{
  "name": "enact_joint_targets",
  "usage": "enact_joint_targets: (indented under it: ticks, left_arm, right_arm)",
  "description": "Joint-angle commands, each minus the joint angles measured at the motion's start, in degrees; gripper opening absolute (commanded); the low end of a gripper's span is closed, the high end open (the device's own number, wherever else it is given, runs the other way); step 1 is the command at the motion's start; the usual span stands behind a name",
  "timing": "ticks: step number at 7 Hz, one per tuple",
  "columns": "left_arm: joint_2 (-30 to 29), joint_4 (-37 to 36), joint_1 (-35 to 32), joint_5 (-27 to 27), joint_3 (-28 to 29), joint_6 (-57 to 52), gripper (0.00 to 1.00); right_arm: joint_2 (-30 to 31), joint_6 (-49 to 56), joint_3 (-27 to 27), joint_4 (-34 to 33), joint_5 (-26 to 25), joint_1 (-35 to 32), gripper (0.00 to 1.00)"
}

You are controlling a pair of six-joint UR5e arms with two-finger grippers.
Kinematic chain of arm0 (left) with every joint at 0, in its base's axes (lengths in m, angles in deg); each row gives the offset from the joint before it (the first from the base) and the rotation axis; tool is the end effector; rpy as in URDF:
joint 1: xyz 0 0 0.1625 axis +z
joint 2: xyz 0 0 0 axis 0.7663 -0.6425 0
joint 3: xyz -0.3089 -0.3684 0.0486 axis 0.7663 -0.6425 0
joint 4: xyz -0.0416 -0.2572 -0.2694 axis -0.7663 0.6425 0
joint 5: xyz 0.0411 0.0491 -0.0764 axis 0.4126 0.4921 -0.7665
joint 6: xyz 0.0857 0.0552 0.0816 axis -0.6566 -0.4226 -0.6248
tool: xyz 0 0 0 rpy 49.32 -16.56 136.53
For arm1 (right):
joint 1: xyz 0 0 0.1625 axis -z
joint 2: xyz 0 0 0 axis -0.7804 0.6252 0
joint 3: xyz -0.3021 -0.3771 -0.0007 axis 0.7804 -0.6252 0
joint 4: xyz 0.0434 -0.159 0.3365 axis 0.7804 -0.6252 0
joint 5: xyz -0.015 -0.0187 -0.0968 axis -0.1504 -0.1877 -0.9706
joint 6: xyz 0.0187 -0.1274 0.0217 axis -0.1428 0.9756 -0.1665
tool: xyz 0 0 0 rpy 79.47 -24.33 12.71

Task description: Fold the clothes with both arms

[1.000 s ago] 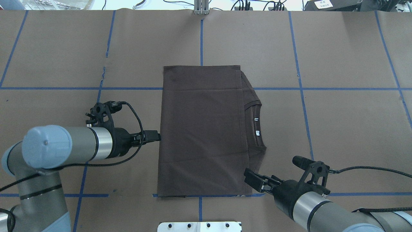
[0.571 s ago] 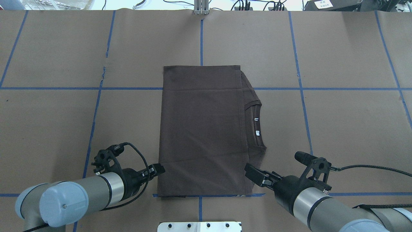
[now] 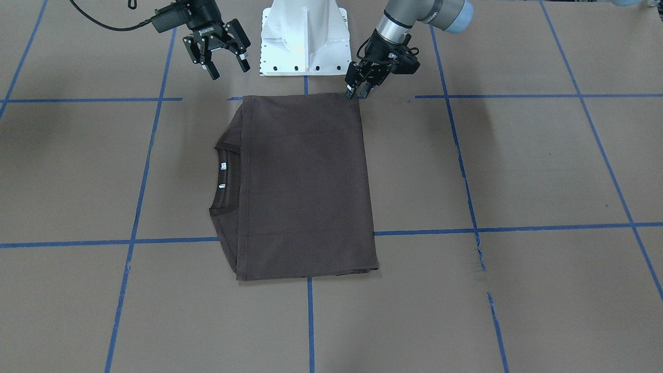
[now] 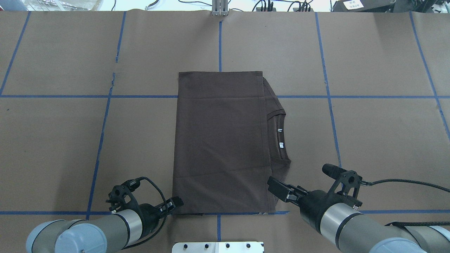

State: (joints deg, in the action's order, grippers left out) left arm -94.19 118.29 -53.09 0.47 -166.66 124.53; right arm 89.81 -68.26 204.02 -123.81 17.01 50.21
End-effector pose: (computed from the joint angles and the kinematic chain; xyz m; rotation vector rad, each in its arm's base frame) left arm 0.5295 -0.1932 0.4122 -0.0113 1.2373 -0.5591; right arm -0.4099 -0.2048 0.3733 0.3319 -1.1849 0.5107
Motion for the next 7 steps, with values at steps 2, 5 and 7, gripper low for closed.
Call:
enact_joint_targets:
  ticks: [2,5,7]
  left_arm:
    - [-0.2,-0.1,0.6,0.1,0.7,0.0,0.61]
    - [-0.4,0.0,0.9,0.0,0.6,0.0,0.53]
    - [-0.5,-0.1,1.1,0.0,0.6,0.0,0.53]
  right_arm:
    - [0.0,0.0,0.0,0.0,0.0,-0.1,1.0]
    - [0.0,0.0,-0.2,0.0,0.0,-0.1,1.0]
    - [0.1,0.0,-0.3,0.0,0.0,-0.1,1.0]
